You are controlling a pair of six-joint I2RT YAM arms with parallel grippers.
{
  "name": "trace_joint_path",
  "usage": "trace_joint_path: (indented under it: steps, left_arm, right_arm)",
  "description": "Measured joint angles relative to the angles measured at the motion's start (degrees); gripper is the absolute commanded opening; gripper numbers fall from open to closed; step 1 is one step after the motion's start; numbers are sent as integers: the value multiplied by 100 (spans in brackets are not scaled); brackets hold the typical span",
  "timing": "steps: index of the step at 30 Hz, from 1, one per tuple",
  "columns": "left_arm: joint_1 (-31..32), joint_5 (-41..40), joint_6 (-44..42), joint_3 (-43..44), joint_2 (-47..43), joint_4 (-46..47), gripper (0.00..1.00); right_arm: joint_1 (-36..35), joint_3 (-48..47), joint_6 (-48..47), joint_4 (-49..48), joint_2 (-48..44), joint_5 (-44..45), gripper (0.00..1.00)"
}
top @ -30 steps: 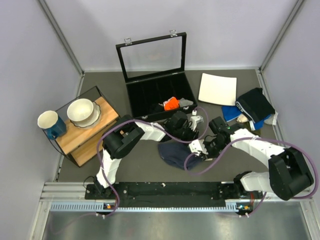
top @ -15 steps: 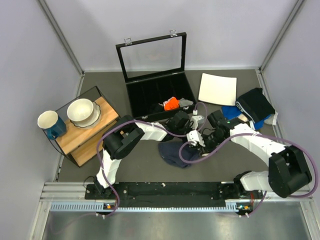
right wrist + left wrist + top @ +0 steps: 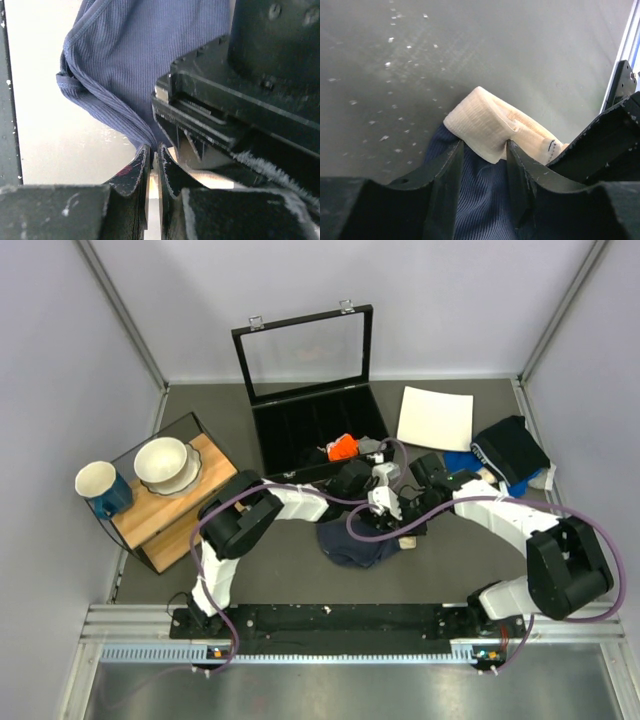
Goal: Roll the underwear
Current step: Fold the underwear at the center of the board.
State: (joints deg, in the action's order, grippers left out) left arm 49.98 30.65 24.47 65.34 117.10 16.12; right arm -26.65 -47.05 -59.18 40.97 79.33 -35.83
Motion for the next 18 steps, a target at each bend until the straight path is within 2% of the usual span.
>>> trace_joint_path:
  steps: [11, 18]
  left_arm:
    - [-433, -391, 109, -490, -704, 4, 49]
    - [-492, -439, -50, -811, -1204, -118, 47]
  right_arm:
    - [105, 0, 201, -269, 9, 17, 0]
    - [125, -26, 262, -295, 59, -13, 0]
